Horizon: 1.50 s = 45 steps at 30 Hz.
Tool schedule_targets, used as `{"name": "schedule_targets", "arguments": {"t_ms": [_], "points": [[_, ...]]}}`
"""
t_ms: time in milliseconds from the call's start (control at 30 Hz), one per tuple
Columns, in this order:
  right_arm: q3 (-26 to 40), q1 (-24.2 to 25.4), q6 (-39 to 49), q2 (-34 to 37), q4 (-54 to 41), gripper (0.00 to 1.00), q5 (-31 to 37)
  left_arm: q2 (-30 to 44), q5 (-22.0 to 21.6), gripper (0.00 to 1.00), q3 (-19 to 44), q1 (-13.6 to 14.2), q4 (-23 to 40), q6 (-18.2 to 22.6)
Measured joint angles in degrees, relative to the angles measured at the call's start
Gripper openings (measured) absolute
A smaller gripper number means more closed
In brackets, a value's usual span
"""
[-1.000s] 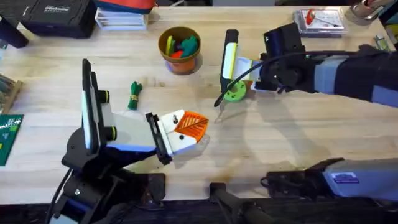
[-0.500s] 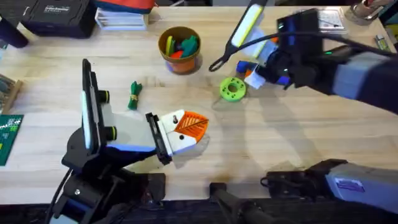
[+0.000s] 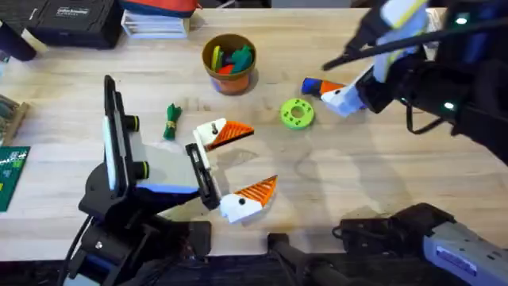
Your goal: Pick up the gripper from the table and insert it into the empty holder that is missing its gripper. Then pick up a screw, insert it into the mounting hole, and use the screwdriver to tighten it. Finally, clean up the table by picking up the vegetable and placing it into the bucket.
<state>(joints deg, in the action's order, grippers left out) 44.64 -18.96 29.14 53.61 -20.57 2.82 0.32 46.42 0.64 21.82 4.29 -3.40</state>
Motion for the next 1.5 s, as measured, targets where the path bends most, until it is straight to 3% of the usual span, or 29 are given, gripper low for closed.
{"name": "schedule_targets", "arguments": {"t_ms": [133, 167, 300, 500, 700, 867, 1033, 1200, 1433, 1500], "points": [[0.00, 0.00, -1.15, -2.24, -0.07, 0.994, -4.91, -0.02, -2.54, 0.985, -0.24, 0.00, -3.00, -0.09], [0.00, 0.00, -1.92, -2.52, -0.13, 0.994, -6.58, 0.00, -6.55, 0.985, -0.19, 0.00, -6.03, -1.73], [0.00, 0.02, -3.60, -2.52, -0.16, 0.994, -7.53, 0.14, -13.50, 0.985, 1.60, 0.00, -2.77, -4.42], [0.00, 0.00, -4.76, -2.52, 0.00, 0.994, -8.17, 7.55, -25.17, 0.985, 15.52, 0.00, 12.76, -6.22], [0.00, 0.00, -5.81, -2.52, -0.03, 0.993, -8.28, 22.22, -41.11, 0.985, 33.41, 0.00, 30.68, -5.27], [0.00, 0.00, -9.93, -2.52, -0.12, 0.994, -8.30, 33.81, -53.19, 0.985, 41.71, -1.84, 39.90, -7.64], [0.00, 0.00, -12.39, -2.52, -1.34, 0.994, -8.30, 41.92, -57.77, 0.986, 43.06, -7.82, 40.02, -8.88], [0.00, 0.01, -13.13, -2.52, -2.28, 0.994, -8.30, 48.60, -58.21, 0.986, 43.06, -14.12, 38.16, -9.19], [0.00, 0.00, -13.52, -2.51, -2.79, 0.993, -8.32, 58.95, -57.99, 0.987, 43.06, -16.80, 37.52, -9.29], [0.00, 0.00, -13.59, -2.52, -3.92, 0.994, -8.32, 64.89, -57.99, 0.987, 43.06, -17.64, 35.47, -9.29]]}}
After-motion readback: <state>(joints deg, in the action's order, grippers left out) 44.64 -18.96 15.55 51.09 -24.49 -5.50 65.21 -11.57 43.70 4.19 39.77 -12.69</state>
